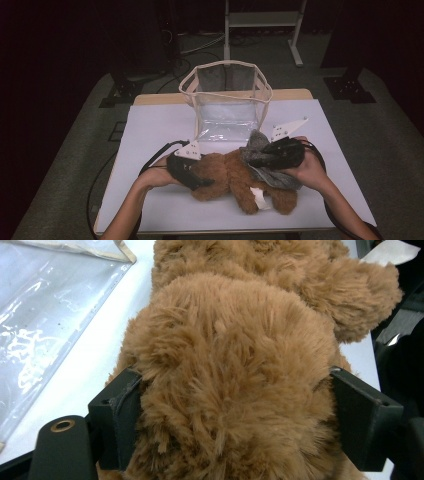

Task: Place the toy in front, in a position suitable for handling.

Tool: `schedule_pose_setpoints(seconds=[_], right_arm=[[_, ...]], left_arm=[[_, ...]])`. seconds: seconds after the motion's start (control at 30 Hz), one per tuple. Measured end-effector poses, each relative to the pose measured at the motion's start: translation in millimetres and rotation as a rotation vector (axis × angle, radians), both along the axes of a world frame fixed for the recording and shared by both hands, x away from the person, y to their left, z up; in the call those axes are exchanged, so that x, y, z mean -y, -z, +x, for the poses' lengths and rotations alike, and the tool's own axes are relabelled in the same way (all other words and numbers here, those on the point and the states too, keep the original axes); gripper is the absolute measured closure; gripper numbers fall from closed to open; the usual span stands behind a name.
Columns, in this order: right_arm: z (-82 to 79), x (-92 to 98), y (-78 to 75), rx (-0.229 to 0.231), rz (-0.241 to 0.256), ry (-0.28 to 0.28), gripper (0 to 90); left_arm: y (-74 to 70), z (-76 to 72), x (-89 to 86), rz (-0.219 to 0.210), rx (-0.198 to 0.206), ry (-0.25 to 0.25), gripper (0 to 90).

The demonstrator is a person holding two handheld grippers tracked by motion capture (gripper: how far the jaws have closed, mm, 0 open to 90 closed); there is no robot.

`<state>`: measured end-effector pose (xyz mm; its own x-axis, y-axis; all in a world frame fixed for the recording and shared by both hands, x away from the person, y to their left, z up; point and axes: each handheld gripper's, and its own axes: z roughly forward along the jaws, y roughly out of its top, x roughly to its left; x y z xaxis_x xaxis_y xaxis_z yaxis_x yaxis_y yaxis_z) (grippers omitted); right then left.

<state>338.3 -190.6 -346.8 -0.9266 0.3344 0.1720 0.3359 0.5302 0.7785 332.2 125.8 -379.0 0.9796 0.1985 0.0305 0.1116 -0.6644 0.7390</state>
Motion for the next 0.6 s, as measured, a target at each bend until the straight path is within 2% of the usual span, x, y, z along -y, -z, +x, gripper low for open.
schedule_pose_setpoints(seconds=[0.07,0.17,0.23,0.27,0.37,0.4,0.43,0.47,0.5,0.53,0.57,0.6], right_arm=[[1.1,-1.7,-0.1,0.003,-0.001,-0.004,71.4],[2.0,2.8,-0.4,0.0,0.007,-0.001,71.4],[1.5,18.5,0.0,0.002,0.015,0.033,71.2],[1.5,18.5,0.0,0.002,0.015,0.033,71.2],[-1.4,43.2,8.5,-0.034,0.059,0.08,71.2],[-1.4,43.2,8.5,-0.034,0.059,0.08,71.2],[-6.9,50.8,14.9,-0.046,0.087,0.091,71.2],[-6.9,50.8,14.9,-0.046,0.087,0.091,71.2],[-13.1,58.3,21.6,-0.052,0.116,0.108,71.0],[-13.1,58.3,21.6,-0.052,0.116,0.108,71.0],[-19.2,66.6,29.7,-0.062,0.139,0.129,71.0],[-19.2,66.6,29.7,-0.062,0.139,0.129,71.0]], left_arm=[[0.6,-0.4,-1.2,-0.002,0.004,-0.001,19.1],[3.1,-1.5,-6.0,-0.027,0.01,0.007,19.8],[4.4,-3.3,-8.4,-0.04,0.014,0.009,19.8],[4.4,-3.3,-8.4,-0.04,0.014,0.009,19.7],[4.2,-5.6,-9.1,-0.045,0.021,0.013,18.0],[4.2,-6.9,-9.1,-0.048,0.027,0.014,18.0],[5.0,-8.9,-9.3,-0.056,0.033,0.005,14.4],[5.0,-8.9,-9.3,-0.056,0.033,0.005,11.4],[8.4,-9.3,-9.4,-0.054,0.026,-0.018,8.3],[8.4,-9.3,-9.4,-0.054,0.026,-0.018,5.8],[13.6,-9.1,-9.5,-0.063,0.002,-0.046,3.1],[13.6,-9.1,-9.5,-0.063,0.002,-0.046,2.5]])
